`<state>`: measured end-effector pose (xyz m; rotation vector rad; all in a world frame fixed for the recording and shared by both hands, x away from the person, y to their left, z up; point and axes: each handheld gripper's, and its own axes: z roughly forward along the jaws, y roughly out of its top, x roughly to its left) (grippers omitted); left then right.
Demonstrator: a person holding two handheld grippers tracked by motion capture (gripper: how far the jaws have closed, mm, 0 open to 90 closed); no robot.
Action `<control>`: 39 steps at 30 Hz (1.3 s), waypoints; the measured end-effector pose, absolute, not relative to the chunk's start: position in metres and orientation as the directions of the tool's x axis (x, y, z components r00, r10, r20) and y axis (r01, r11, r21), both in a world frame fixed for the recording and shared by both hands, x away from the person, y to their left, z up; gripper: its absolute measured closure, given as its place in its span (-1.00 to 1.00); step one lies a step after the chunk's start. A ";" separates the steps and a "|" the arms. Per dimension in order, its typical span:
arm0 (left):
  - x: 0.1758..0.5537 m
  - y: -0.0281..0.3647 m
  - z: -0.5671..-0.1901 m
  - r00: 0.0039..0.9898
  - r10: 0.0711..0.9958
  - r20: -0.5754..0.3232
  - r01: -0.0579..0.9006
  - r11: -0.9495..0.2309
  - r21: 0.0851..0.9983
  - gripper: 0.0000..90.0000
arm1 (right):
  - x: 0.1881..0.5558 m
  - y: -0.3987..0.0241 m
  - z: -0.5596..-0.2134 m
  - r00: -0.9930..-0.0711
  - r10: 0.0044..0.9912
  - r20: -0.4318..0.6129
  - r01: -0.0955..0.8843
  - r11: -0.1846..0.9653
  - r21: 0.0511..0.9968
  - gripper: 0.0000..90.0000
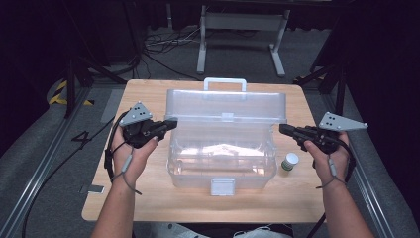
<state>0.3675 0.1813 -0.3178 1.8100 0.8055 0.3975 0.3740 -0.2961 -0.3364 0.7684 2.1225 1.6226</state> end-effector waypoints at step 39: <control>0.374 0.183 -0.315 0.726 0.679 -0.109 0.327 -0.202 0.923 1.00 | 0.376 -0.266 -0.329 -0.561 0.823 -0.088 0.161 0.213 0.964 0.17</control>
